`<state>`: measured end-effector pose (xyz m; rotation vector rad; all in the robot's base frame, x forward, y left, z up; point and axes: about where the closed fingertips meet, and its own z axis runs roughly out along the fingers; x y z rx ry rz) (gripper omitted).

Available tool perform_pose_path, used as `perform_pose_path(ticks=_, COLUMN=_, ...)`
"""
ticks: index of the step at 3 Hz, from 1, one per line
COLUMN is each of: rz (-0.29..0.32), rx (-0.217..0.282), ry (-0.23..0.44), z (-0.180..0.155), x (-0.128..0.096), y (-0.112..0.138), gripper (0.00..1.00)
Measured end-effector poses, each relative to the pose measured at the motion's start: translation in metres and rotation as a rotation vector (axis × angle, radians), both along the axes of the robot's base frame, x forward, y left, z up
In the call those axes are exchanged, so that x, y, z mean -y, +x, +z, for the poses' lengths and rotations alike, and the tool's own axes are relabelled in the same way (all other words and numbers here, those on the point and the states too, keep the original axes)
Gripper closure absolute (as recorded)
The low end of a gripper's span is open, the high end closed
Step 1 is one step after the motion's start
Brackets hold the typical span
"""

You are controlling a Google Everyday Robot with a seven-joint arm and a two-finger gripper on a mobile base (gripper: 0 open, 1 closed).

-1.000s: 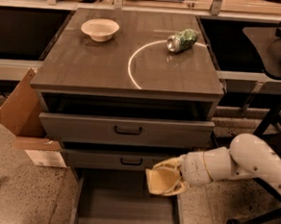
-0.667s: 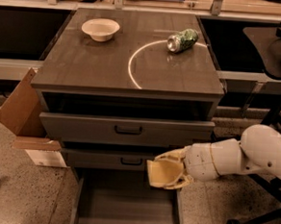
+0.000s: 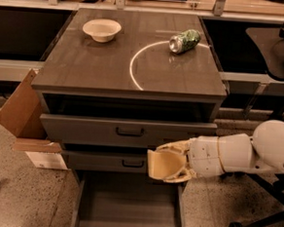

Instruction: Pick sponge from bottom drawer and place on counter

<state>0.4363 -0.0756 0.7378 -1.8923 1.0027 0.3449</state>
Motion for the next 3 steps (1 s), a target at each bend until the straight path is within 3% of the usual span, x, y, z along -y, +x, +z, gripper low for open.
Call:
perform_pose_path(ticks=2, rz=-0.102, rx=0.029, ry=0.142, z=0.045, x=0.013, y=0.052, gripper=1.00)
perform_pose_path(ticks=3, rz=-0.212, rx=0.093, ry=0.195, z=0.097, x=0.027, y=0.079, gripper=1.00)
